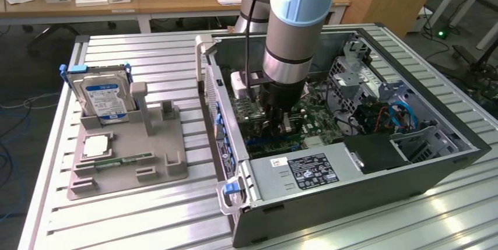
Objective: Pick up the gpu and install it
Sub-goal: 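Insert the gpu into the slot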
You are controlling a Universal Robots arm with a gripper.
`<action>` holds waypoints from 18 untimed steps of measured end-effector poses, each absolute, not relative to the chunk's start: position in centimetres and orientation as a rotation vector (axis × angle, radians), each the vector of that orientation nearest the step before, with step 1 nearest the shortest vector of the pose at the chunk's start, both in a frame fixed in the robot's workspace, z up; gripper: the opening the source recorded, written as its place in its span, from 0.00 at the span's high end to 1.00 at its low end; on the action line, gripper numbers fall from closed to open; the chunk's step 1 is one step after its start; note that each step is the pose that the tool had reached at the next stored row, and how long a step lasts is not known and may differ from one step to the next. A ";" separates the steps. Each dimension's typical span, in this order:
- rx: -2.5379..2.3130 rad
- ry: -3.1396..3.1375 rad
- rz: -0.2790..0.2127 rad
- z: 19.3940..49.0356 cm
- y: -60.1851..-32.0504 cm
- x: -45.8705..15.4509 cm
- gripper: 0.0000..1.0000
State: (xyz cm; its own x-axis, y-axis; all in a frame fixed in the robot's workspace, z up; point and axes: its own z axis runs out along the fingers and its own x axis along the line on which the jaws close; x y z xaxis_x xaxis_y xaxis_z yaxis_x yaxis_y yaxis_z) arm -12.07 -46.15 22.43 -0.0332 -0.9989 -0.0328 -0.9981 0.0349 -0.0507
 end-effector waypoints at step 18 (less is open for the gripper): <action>-2.143 2.217 -0.021 22.0 -46.2 -12.1 0.73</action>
